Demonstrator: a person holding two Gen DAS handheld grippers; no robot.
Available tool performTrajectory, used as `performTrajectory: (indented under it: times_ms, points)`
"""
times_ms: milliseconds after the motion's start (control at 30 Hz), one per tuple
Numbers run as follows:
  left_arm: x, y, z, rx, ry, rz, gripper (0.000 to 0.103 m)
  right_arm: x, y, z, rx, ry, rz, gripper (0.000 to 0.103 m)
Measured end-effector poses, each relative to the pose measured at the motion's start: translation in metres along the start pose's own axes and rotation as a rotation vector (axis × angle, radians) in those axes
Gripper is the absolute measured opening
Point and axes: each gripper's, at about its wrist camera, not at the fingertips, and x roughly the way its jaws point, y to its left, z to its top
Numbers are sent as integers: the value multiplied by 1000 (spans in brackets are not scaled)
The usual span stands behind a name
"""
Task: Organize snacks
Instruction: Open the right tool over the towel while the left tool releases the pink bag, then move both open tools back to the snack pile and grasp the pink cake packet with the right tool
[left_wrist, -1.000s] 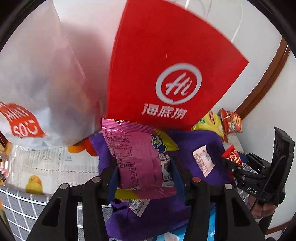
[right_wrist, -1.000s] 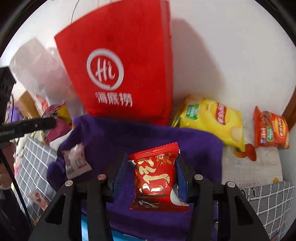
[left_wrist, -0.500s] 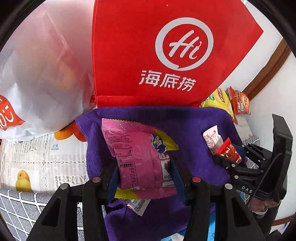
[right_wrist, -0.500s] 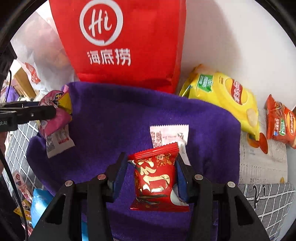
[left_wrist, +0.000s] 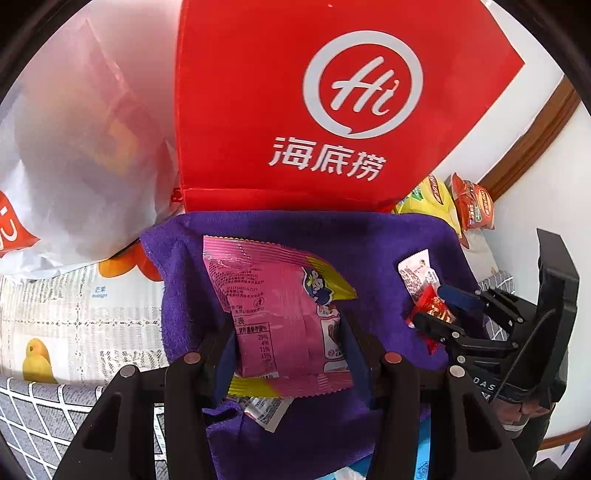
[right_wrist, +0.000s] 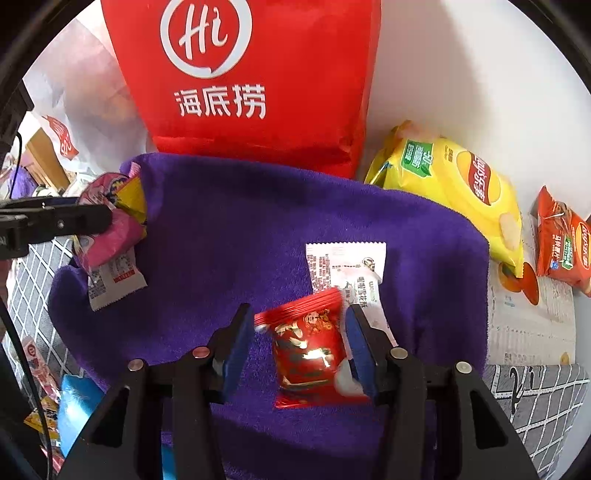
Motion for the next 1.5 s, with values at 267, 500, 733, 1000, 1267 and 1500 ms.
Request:
performTrajectory:
  times_ms: [267,500,733,1000,1267,1500]
  points:
    - [3,-2,1,1,11,-16,55,-22,-2,7,33,-71,-11,69]
    - [-13,-16,0,50,-14,-1,75,-49,-10,8,104,-151,-38,70]
    - [-39,-31,-3,81,-56,-22,75,-86,-8,-14,120,-214,-105,70]
    - [-90,-48,-14,130,-152,7,75,-128,-18,-57,207,-236,-123,70]
    - [-125,-44,-48,108,-156,-18,75,-148,-2,-99,220,-196,-114,69]
    - [-150,-35,-83,77,-155,-4,75,-145,14,-153,188,-169,-87,61]
